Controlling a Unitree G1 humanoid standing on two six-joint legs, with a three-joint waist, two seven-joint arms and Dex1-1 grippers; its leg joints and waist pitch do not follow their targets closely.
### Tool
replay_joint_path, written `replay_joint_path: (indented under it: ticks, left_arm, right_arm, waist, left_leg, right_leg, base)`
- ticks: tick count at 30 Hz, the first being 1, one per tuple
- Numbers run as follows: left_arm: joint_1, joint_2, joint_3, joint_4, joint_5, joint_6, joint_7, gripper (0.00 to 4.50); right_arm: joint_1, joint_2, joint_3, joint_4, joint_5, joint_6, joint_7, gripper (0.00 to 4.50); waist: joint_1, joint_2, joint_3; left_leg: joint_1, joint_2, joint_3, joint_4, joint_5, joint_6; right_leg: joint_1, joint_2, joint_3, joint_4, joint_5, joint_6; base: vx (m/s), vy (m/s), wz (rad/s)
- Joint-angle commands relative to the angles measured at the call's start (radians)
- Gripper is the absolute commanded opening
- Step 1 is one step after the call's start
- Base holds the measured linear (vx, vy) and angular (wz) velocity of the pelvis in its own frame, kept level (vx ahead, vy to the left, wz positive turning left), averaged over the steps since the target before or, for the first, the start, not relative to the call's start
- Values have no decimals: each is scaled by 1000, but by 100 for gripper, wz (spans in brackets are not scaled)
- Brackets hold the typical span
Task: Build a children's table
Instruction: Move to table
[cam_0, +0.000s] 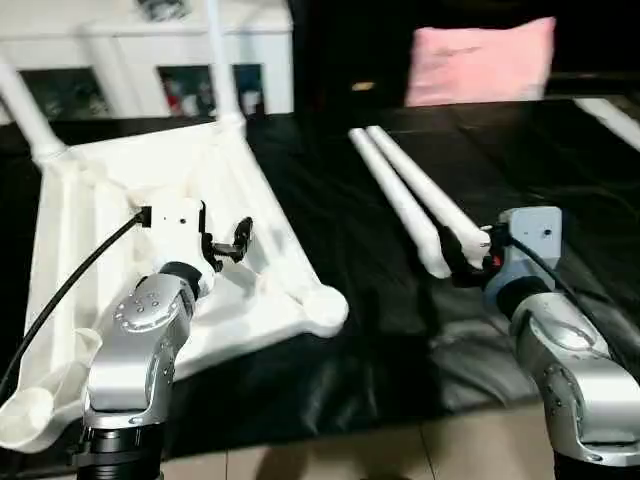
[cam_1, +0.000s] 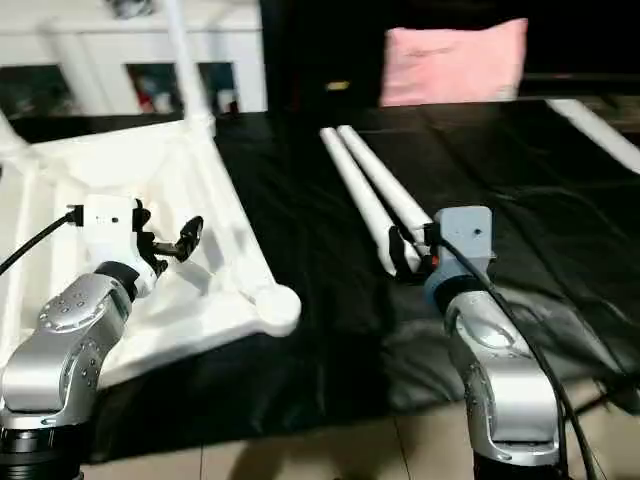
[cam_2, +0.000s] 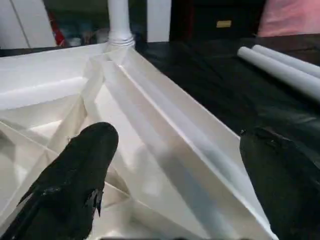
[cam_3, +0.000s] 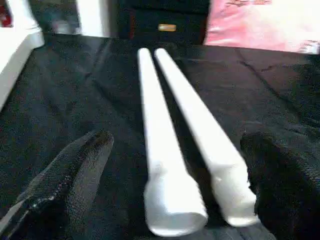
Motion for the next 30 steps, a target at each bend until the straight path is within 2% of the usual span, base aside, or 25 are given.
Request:
replay_joint_path:
  ticks: [1,2,3,4,5,6,7,8,9,10,12,13,14,15,17,19,24,26,30]
  left_arm:
    - [-5,4,4,-14,-8,0,8,444]
    - [-5,3,5,-15,-9,0,8,444]
    - [-3,1,9,-18,-14,-1,8,444]
    - [-2,0,13,-19,-18,-2,7,444]
    - [-2,3,12,-21,-14,8,11,444]
    - [-2,5,11,-21,-12,9,11,444]
    - [-1,9,11,-21,-10,9,11,444]
    - [0,11,13,-21,-10,7,9,444]
    - [0,12,13,-21,-11,7,8,444]
    - [1,13,13,-22,-11,7,7,444]
    - [0,15,15,-22,-11,8,7,444]
    - [0,16,15,-22,-12,9,7,444]
    - [0,18,14,-21,-13,9,7,444]
    - [0,19,14,-21,-13,10,7,444]
    - [0,21,9,-20,-11,11,6,444]
    - [-3,27,-2,-16,-8,15,0,444]
    - [-6,35,-7,-12,-7,20,-6,444]
    - [-7,38,-8,-10,-7,20,-8,444]
    - [-5,45,-14,-11,-8,23,-14,444]
  right_arm:
    - [-3,-18,-1,-1,14,23,18,450]
    - [-4,-19,0,-1,14,24,20,450]
    - [-5,-23,5,-1,17,28,29,450]
    - [-6,-26,7,-2,18,30,35,450]
    - [-9,-30,10,-1,20,32,43,450]
    - [-11,-34,12,0,20,34,48,450]
    - [-16,-41,15,3,22,38,56,450]
    - [-23,-47,17,8,23,42,62,450]
    - [-24,-48,17,8,23,43,63,450]
    - [-27,-51,18,11,23,44,64,450]
    - [-30,-51,19,15,22,46,64,450]
    - [-31,-51,20,15,23,48,64,450]
    - [-32,-49,21,15,24,51,62,450]
    - [-32,-49,21,14,24,52,61,450]
    - [-31,-46,25,13,23,52,59,450]
    - [-29,-38,22,15,18,60,41,450]
    - [-37,-37,18,31,19,69,41,450]
    - [-49,-41,20,45,15,75,41,450]
    - [-75,-50,23,84,6,75,40,450]
  waist:
    - [5,-14,-89]
    - [7,-17,-93]
    - [13,-15,-92]
    - [14,-19,-92]
    - [16,-23,-91]
    - [20,-21,-87]
    - [26,-18,-76]
    - [28,-20,-68]
    - [31,-19,-63]
    - [30,-18,-54]
    - [32,-14,-48]
    - [30,-15,-39]
    - [29,-13,-38]
    - [28,-17,-37]
    - [27,-16,-36]
    - [26,-16,-38]
    - [24,-16,-41]
    - [22,-16,-43]
    - [18,-12,-51]
  left_leg:
    - [-28,-10,-5,-12,606,297]
    - [-26,-9,-9,-4,674,278]
    - [-17,-10,-7,3,741,231]
    - [-18,-11,-5,7,788,183]
    - [-25,-11,-3,4,763,159]
    - [-30,-9,0,-1,708,137]
    - [-33,8,7,-21,492,80]
    - [-35,15,12,-35,356,57]
    - [-33,19,15,-42,278,48]
    - [-38,24,18,-52,160,21]
    - [-38,27,18,-59,65,-9]
    - [-34,25,21,-66,-55,-42]
    - [-34,23,21,-67,-82,-50]
    - [-33,21,21,-68,-118,-60]
    - [-36,14,19,-69,-155,-69]
    - [-38,9,18,-67,-167,-71]
    - [-51,5,12,-67,-164,-66]
    - [-55,5,10,-68,-154,-64]
    - [-63,14,7,-71,-103,-58]
  right_leg:
    - [68,-38,73,9,377,-274]
    - [61,-36,81,19,459,-260]
    - [50,-28,92,26,568,-245]
    - [48,-19,104,29,646,-217]
    - [53,-17,110,27,646,-201]
    - [54,-18,114,21,618,-192]
    - [53,-24,119,-4,422,-196]
    - [53,-28,121,-19,295,-201]
    - [50,-30,122,-27,220,-202]
    - [53,-32,123,-40,81,-195]
    - [49,-33,121,-51,-45,-171]
    - [37,-29,118,-69,-226,-118]
    - [33,-28,117,-75,-280,-96]
    - [25,-25,115,-84,-363,-54]
    - [14,-22,111,-98,-455,10]
    - [7,-20,108,-105,-499,42]
    - [4,-18,102,-108,-494,61]
    - [6,-20,101,-107,-478,55]
    - [12,-21,106,-91,-341,-2]
  base:
    - [74,-1,7]
    - [0,0,0]
    - [0,0,0]
    - [0,0,0]
    - [0,0,0]
    - [-62,-28,4]
    - [-111,-47,6]
    - [-92,-36,4]
    - [-103,-40,5]
    - [-53,-21,3]
    - [-132,-17,1]
    - [-139,-9,-1]
    - [-134,-8,2]
    - [-123,-4,1]
    - [-116,-3,1]
    - [-95,-4,1]
    - [-41,0,1]
    - [0,0,0]
    - [0,0,0]
